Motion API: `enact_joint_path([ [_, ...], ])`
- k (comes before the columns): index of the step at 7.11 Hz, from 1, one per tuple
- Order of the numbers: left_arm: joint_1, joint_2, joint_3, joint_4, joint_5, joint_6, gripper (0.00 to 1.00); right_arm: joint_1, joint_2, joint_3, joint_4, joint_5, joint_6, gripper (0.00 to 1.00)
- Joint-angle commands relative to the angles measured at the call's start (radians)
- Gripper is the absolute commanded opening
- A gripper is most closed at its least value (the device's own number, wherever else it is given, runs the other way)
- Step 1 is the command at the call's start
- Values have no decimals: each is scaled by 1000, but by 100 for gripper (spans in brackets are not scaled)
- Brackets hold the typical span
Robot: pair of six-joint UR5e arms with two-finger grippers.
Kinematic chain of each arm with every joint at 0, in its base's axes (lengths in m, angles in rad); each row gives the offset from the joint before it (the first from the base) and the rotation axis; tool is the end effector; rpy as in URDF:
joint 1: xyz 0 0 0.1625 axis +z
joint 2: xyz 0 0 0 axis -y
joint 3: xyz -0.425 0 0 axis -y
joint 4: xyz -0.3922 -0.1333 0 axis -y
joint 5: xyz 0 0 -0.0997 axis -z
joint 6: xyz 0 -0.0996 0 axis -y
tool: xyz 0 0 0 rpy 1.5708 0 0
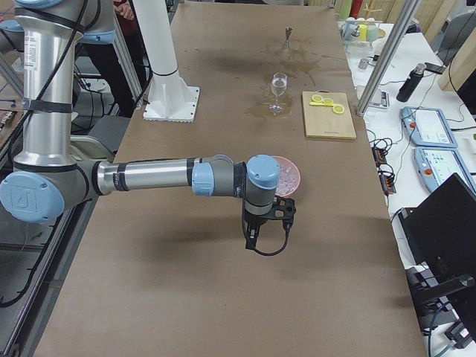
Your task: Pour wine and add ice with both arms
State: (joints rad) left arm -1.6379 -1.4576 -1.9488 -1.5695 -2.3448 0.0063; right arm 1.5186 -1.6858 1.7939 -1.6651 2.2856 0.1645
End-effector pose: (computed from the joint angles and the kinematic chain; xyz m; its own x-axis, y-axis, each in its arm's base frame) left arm -0.0934 -0.4401 0.5249 0.7261 0.1398 -0.6732 0.0602 0.9624 0.2647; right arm 0.0449 -0.4448 0.6162 0.7521 0.1157 0.6488 -0.0720 0.9930 -0.0937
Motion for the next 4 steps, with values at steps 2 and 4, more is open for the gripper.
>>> enact_joint_path([
  [2, 0, 6, -15, 2, -1, 0, 98, -2, 4, 15, 1, 28, 0, 100],
  [4, 3, 9, -13, -9, -2, -23, 98, -2, 15, 19, 1, 23, 0, 100],
])
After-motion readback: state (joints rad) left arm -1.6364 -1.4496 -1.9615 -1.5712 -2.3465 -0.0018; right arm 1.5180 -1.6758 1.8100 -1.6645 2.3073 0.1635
